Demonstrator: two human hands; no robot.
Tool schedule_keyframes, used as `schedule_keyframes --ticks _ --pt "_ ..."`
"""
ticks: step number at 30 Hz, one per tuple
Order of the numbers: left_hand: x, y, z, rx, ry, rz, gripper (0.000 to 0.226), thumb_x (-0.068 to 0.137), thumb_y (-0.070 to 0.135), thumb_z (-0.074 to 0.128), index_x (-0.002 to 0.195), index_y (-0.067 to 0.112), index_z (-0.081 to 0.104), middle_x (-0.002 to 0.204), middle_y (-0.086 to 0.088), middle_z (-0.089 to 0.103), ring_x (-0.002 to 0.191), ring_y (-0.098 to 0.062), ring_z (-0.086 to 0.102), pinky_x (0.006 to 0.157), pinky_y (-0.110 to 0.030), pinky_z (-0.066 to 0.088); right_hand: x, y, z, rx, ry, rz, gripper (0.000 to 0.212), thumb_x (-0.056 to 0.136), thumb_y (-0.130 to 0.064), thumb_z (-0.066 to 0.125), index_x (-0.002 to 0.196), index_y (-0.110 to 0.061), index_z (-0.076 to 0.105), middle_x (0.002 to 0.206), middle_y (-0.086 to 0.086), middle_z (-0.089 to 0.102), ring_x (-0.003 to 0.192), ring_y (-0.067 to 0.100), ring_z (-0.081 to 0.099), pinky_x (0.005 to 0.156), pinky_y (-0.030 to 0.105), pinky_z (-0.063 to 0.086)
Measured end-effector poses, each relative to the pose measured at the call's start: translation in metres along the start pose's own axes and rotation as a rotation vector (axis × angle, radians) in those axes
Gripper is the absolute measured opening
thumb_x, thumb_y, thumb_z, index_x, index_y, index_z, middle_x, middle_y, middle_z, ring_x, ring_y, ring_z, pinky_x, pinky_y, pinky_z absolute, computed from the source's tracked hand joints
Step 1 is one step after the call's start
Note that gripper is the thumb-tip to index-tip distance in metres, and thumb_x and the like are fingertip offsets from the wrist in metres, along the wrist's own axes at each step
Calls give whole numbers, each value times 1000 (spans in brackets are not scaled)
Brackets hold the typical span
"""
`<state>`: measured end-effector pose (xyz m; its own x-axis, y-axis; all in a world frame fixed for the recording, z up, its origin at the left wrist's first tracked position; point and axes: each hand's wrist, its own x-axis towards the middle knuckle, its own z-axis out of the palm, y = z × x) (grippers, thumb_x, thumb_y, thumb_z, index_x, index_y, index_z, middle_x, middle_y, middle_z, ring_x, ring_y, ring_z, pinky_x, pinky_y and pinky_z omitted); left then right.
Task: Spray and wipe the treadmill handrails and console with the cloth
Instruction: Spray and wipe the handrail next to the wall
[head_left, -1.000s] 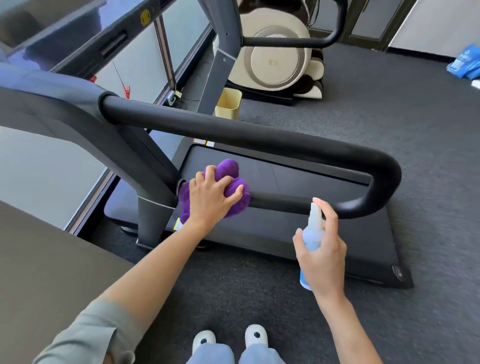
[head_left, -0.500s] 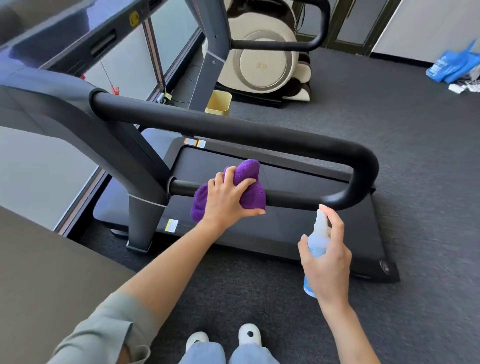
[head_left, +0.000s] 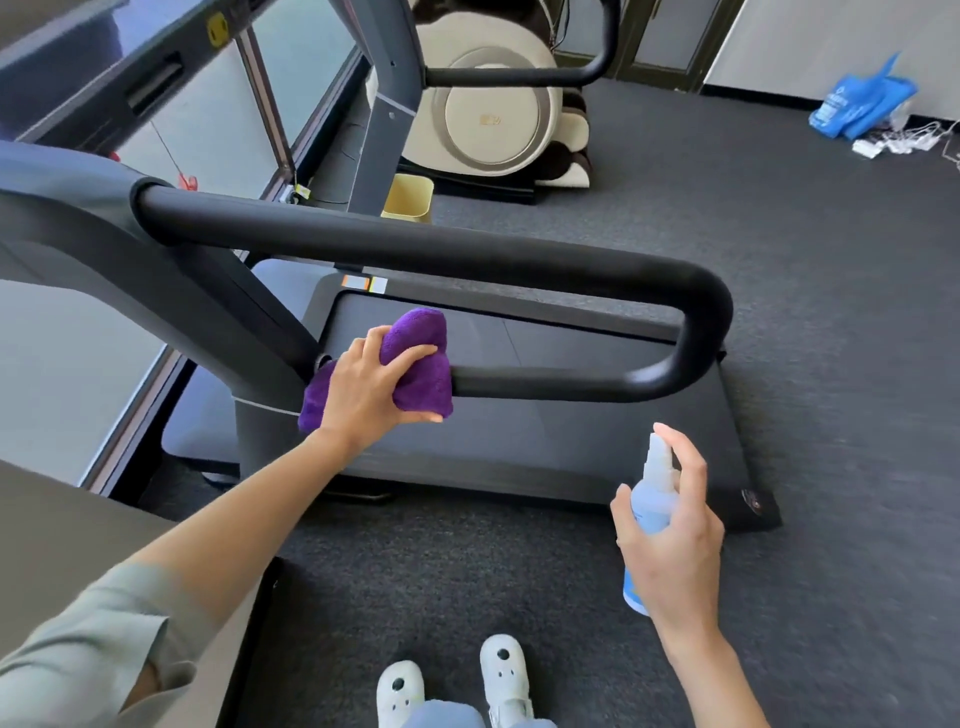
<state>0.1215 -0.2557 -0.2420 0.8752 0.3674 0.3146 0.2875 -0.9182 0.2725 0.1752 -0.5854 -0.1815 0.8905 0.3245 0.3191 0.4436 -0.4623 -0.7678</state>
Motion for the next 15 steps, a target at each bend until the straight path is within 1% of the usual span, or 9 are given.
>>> schedule_keyframes --ticks 2,4,6,7,10,11,12,14,15 --pt "3 9 5 6 39 -49 80 60 76 69 123 27 62 119 -15 53 94 -34 54 77 -45 49 -4 2 -6 -11 31 20 66 83 6 68 134 -28 44 129 -40 44 106 5 55 91 7 37" --pt "6 19 7 -4 56 -73 77 61 76 69 118 26 65 115 -15 54 91 -34 54 75 -43 48 -6 3 -13 -28 69 25 65 83 7 68 135 -26 45 129 -41 45 108 15 59 93 17 41" --pt "10 36 8 -10 67 -75 76 63 80 62 116 27 66 112 -14 54 90 -33 54 74 -42 47 -6 3 -18 -31 89 33 65 83 7 68 135 -25 45 130 -37 49 105 25 62 93 29 47" --pt "13 47 9 -10 67 -84 76 63 83 57 115 27 66 110 -13 54 88 -33 53 74 -42 46 -4 3 -19 -25 91 36 65 83 7 67 135 -25 45 130 -33 51 104 26 63 94 30 48" --pt "20 88 15 -12 67 -172 76 61 86 53 109 29 67 108 -11 54 89 -32 52 74 -40 42 6 8 -25 -4 102 6 65 82 7 68 135 -23 46 131 -25 50 104 23 60 92 8 39" --pt "20 100 19 -9 75 -205 76 60 87 54 108 29 67 109 -11 54 90 -32 51 76 -40 41 11 11 -29 6 102 2 64 82 5 68 135 -23 46 130 -20 53 101 25 61 91 6 38" --pt "21 110 23 -3 79 -225 76 60 87 55 108 30 66 111 -11 53 92 -32 50 78 -41 40 16 15 -33 20 97 4 63 83 2 67 135 -25 45 128 -14 57 98 28 63 93 10 41" --pt "22 124 29 8 78 -237 77 58 87 56 111 31 65 115 -11 51 95 -32 49 81 -42 39 27 24 -41 62 72 31 63 85 -2 66 135 -31 44 122 2 63 94 35 65 96 35 51" --pt "24 130 31 17 73 -235 79 57 87 57 113 32 64 117 -11 50 97 -32 48 83 -42 38 33 29 -46 82 58 35 64 85 -1 66 135 -33 43 121 3 64 93 37 66 91 47 53"
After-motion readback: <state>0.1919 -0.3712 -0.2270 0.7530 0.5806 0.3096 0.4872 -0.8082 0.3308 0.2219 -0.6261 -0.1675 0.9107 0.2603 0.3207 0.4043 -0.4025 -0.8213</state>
